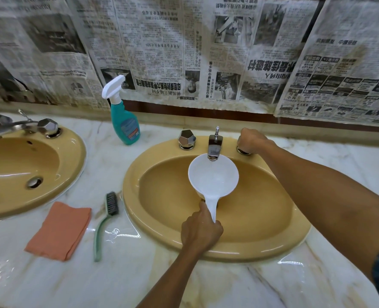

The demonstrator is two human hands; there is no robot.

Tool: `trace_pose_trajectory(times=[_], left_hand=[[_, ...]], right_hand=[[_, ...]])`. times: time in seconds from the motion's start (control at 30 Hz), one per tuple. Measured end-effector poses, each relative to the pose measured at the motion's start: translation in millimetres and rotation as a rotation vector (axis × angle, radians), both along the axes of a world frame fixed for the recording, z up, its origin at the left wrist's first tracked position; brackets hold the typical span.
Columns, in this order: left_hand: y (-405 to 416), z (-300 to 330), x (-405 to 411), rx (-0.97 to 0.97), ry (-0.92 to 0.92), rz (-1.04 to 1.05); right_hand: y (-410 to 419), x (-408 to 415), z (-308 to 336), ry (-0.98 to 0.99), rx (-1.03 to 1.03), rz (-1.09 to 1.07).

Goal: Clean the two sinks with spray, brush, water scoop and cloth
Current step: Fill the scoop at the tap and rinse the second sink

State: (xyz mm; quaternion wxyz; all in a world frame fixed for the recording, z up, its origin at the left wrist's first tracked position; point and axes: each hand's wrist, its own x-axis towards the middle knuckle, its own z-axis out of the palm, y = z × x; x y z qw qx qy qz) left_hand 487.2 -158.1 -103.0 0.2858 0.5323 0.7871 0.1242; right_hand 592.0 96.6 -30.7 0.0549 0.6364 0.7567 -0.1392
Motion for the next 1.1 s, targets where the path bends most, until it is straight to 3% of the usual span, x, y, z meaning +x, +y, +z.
trace_pose_trajectory(times=[0.6,1.1], left_hand=[[0.6,-2.6,0.3,0.014,0.018,-0.019],[1.0,-1.6,0.0,-0.011,0.011,-0.014]], right_hand=[[12.5,1.9,-26.0,0.008,0.058,0.037],[25.6,8.7,-35.5,-0.065,0.143,0.190]])
